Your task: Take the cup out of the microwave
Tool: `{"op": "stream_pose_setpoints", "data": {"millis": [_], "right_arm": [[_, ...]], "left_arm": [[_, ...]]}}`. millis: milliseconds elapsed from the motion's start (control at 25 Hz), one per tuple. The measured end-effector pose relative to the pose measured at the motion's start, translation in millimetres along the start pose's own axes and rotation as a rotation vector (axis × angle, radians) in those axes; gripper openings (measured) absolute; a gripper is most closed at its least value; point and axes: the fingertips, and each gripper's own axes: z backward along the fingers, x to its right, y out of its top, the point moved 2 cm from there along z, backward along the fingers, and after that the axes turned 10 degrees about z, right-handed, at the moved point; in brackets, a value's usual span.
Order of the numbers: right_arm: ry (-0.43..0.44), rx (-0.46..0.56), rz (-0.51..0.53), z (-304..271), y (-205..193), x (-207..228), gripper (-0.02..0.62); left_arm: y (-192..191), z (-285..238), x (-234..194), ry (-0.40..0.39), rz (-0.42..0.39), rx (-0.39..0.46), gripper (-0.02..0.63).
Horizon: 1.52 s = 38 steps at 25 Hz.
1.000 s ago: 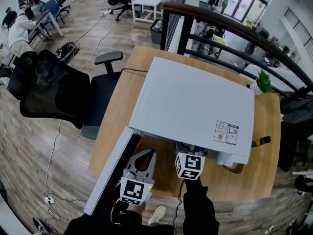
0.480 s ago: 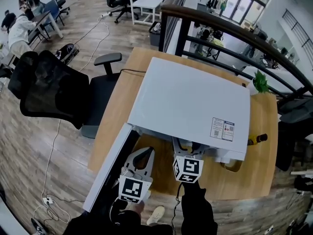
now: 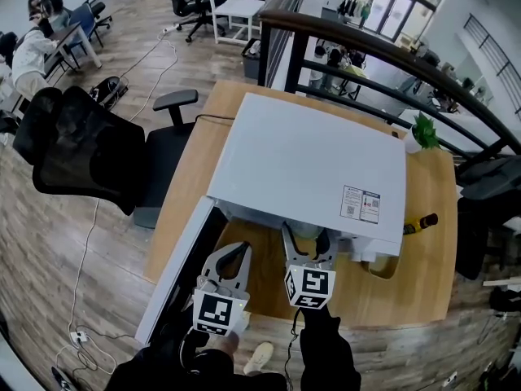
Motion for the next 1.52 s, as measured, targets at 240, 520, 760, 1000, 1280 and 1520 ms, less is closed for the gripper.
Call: {"op": "stream_pose_setpoints", "data": {"millis": [240,520,760,1000,1280,1520], "right_arm": [[-0.006,0.001,0.006,19.8,-0.5,-0.6,0.376],[-0.003,0.007,0.001,43.0,-0.3,-3.9,0.376],[-0.002,0.014,0.003,67.5,6.4,-4.5,0.376],[-0.003,0.033,0.02,99.0,22.0,-5.0,0.376],[-0.007,0.066,0.035,144.3,43.1,-6.5,0.376],[-0.012,0.075,0.041,188.2,54.5,-10.2,0.376]], "left_arm": [[1.7,13.8,8.6,0.001,-0.005,0.01,0.023],[2.9,29.3,20.0,0.0,-0.013,0.027,0.023],[8.4,45.6,28.9,0.007,-0.018,0.047,0.023],[17.2,67.9,45.6,0.003,-0.03,0.075,0.023],[30.6,98.8,66.0,0.0,-0.044,0.114,0.023],[37.4,129.6,82.7,0.0,-0.063,0.133,0.023]]}}
